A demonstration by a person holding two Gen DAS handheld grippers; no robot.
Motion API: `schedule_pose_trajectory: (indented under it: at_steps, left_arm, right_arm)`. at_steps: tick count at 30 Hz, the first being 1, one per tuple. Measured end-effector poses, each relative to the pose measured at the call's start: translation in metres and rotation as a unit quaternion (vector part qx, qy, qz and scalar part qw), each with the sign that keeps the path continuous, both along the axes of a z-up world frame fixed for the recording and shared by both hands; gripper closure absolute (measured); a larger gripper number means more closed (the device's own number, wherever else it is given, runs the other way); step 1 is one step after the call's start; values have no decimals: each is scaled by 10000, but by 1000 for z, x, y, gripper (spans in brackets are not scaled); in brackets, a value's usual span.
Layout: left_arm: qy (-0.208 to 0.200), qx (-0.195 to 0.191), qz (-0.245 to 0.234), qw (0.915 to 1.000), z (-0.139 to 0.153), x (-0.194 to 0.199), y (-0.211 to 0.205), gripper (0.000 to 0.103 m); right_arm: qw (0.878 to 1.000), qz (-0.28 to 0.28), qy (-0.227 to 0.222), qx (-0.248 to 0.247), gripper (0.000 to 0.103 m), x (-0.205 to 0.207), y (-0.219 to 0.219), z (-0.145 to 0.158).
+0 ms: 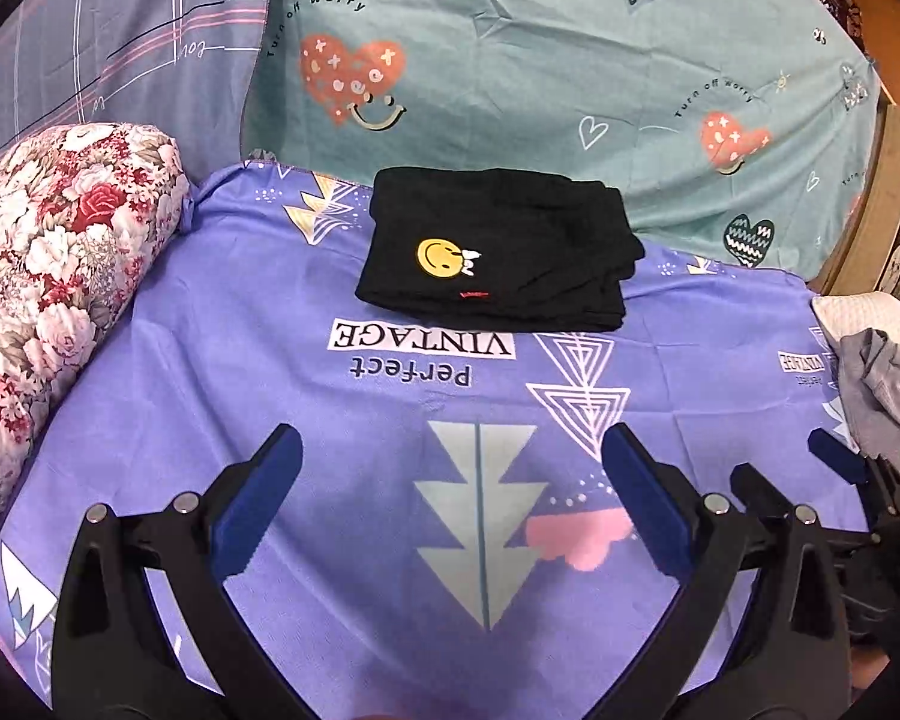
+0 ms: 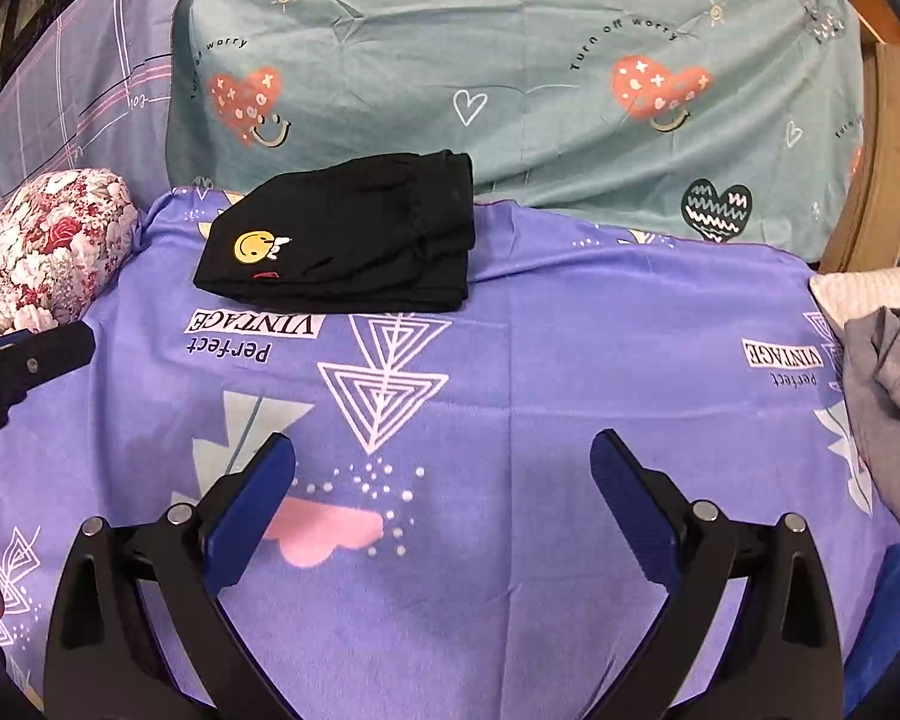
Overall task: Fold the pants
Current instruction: 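Set the folded pants down and withdraw both grippers open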
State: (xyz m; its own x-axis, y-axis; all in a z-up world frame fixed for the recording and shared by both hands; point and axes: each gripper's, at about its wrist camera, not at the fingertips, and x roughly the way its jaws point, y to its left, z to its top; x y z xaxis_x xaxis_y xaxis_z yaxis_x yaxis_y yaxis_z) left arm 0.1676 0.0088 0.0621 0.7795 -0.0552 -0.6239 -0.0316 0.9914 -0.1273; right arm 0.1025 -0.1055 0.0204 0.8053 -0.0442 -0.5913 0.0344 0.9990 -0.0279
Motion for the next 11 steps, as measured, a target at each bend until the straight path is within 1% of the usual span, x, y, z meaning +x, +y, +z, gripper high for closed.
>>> schedule_pose_trajectory:
  at_steps: [2,4,6,8,11]
  left_arm:
    - [-33,0,-48,10000,2,-6,-3,2]
    - [9,69,25,10000,2,-11,-6,2]
    - [41,-22,54,10000,0,-14,-6,2]
    - [80,-47,68,9999,-4,-16,-7,2]
    - [97,11,146,9998,-12,-20,-9,2]
  right_arm:
    - [9999,32,-43,119,4,-9,0,1]
    - [9998,31,-74,168,2,-15,1,2]
    - [9997,8,-134,225,1,-22,1,1]
    - [9993,12,-152,349,1,-28,0,-2]
    - [9990,-20,-169,421,1,-34,-1,-11]
